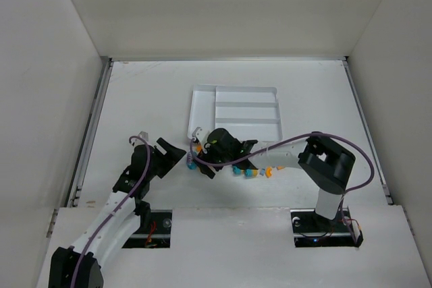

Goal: Sort the legos into containers by color

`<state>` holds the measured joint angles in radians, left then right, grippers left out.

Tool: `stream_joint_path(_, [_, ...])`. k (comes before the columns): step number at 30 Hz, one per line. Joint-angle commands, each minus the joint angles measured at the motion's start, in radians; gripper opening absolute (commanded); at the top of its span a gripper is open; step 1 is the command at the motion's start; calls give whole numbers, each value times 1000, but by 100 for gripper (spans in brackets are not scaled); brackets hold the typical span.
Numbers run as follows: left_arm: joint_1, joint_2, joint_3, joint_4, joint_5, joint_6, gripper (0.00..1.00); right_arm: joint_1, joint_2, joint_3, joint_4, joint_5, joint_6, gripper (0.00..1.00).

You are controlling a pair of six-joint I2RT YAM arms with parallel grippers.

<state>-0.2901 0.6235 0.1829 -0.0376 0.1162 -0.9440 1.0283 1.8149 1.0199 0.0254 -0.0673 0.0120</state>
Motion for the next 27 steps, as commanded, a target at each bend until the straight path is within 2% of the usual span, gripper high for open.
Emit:
stream_joint_path(1, [16, -2, -6, 7, 25, 16, 73, 28, 4, 6, 27, -5, -10, 83])
stream_joint_path(6, [30, 1, -8, 7, 43, 16, 72, 45, 7, 11, 53, 107, -47, 78])
stream_joint_path(9, [39, -10, -13, 5, 49, 16, 72, 51, 7, 22, 54, 138, -67, 67])
stream_joint_path(16, [41, -8, -14, 5, 53, 16, 71, 63, 18, 17, 54, 164, -69, 50])
stream_joint_path(22, [30, -16, -11, 5, 54, 13, 71, 77, 0, 0, 57, 188, -60, 28])
stream_joint_path(27, [24, -36, -11, 22, 98, -9, 72, 83, -95, -53, 62, 199, -38, 22])
